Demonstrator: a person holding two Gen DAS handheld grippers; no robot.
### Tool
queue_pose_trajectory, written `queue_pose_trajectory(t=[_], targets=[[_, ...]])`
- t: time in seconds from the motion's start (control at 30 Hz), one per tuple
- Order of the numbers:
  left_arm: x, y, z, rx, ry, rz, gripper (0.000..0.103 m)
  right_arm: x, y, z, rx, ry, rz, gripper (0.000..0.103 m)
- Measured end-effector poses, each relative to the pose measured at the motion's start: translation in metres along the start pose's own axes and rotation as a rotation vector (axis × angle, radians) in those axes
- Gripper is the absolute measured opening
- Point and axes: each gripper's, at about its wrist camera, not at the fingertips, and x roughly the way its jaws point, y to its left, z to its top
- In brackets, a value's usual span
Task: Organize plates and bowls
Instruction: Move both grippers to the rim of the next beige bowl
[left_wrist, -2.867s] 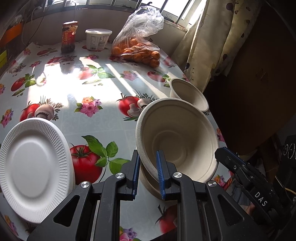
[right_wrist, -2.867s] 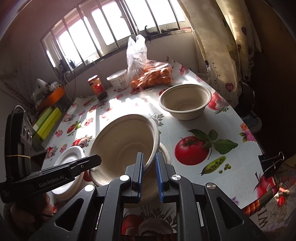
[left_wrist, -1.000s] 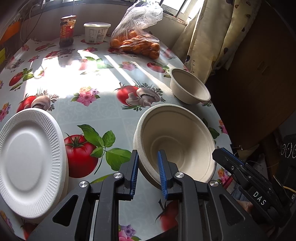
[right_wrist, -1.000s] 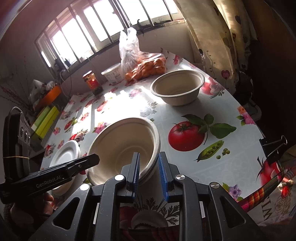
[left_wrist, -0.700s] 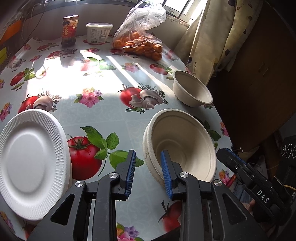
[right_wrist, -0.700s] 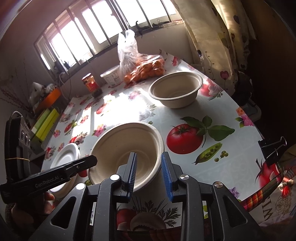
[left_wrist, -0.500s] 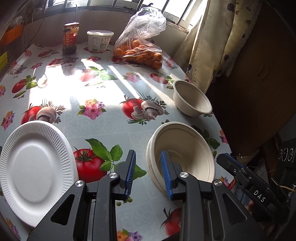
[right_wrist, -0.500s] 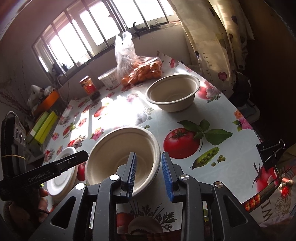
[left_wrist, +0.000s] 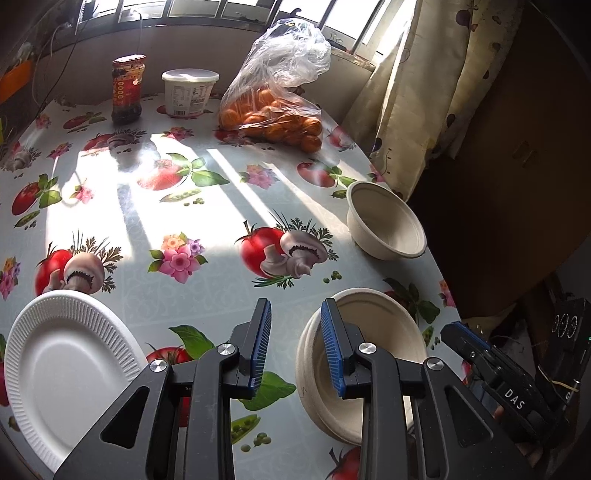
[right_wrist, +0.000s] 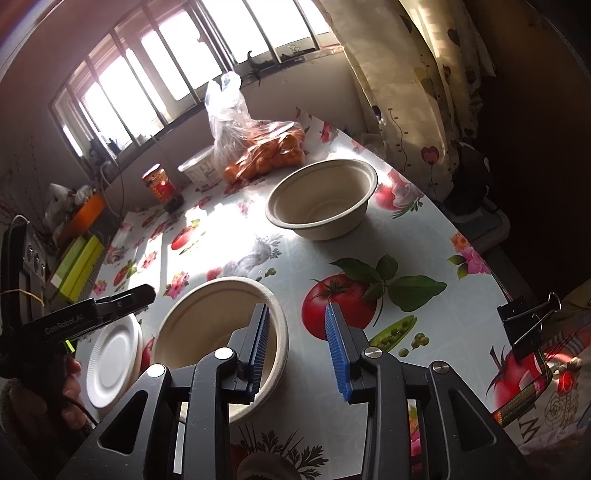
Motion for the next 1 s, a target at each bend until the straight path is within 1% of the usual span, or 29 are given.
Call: queue_pose_trajectory(t=[0.13, 0.23, 0.33, 0.43, 0.5, 0.63, 0.9, 1.0], targets=[[0.0, -0.009, 0.017, 0.031, -0.012, -0.018, 0.029, 0.001, -0.009, 0.011, 0.016, -0.012, -0.01, 0.031], [0.003, -0.013, 0.032, 0.057, -0.027, -0.012, 0.029, 0.0, -0.015, 0.022, 0.019, -0.029, -0.028, 0.031], [0.011, -0.014, 0.049, 0.066, -0.024, -0.025, 0.029, 0.001, -0.021, 0.032, 0.025, -0.046, -0.046, 0.032], [0.02, -0.018, 0.062, 0.108, -0.022, -0.046, 0.029, 0.007, -0.031, 0.044, 0.041, -0.05, -0.066, 0.033], [0.027, -0.02, 0.069, 0.12, -0.011, -0.068, 0.029, 0.01, -0.035, 0.05, 0.045, -0.052, -0.073, 0.033], [0.04, -0.023, 0.08, 0.141, 0.003, -0.063, 0.029, 0.018, -0.041, 0.06, 0.056, -0.049, -0.078, 0.033], [0.062, -0.031, 0.098, 0.164, 0.032, -0.086, 0.029, 0.037, -0.045, 0.073, 0.061, -0.035, -0.093, 0.033], [0.072, -0.034, 0.105, 0.184, 0.037, -0.07, 0.029, 0.045, -0.048, 0.078, 0.067, -0.025, -0.096, 0.033]])
